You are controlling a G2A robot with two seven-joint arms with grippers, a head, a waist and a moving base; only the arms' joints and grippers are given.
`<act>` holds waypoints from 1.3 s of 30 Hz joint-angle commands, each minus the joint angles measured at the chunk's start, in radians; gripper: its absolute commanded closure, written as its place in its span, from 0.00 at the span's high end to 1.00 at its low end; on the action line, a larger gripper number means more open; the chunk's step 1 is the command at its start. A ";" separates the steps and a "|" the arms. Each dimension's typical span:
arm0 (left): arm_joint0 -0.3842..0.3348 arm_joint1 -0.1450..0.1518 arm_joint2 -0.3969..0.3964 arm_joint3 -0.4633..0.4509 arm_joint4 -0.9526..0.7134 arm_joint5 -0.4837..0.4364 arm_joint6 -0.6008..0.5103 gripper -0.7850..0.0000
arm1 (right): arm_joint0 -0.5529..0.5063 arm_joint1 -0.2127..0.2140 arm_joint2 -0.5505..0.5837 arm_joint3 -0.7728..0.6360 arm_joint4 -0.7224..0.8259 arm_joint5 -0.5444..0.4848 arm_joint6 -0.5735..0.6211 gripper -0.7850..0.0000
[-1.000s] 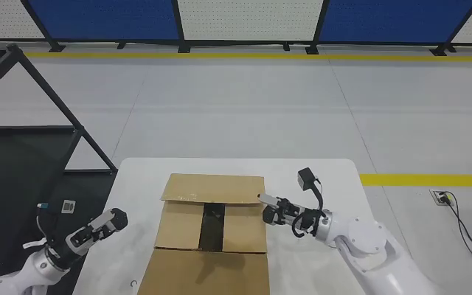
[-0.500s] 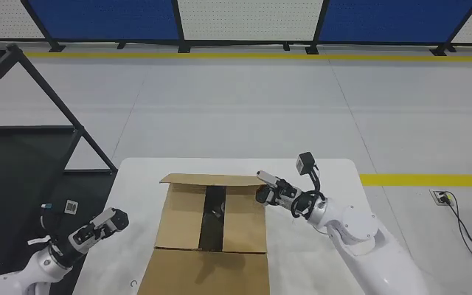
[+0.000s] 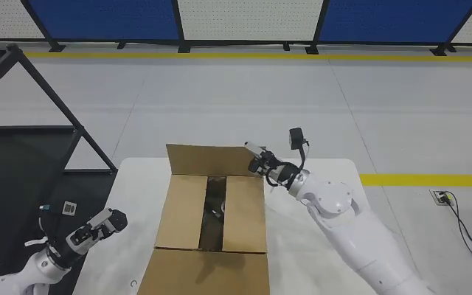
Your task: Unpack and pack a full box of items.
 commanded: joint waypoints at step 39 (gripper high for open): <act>0.038 0.001 0.005 -0.025 0.017 0.023 0.061 1.00 | 0.199 -0.189 -0.158 0.445 -0.045 0.095 -0.124 1.00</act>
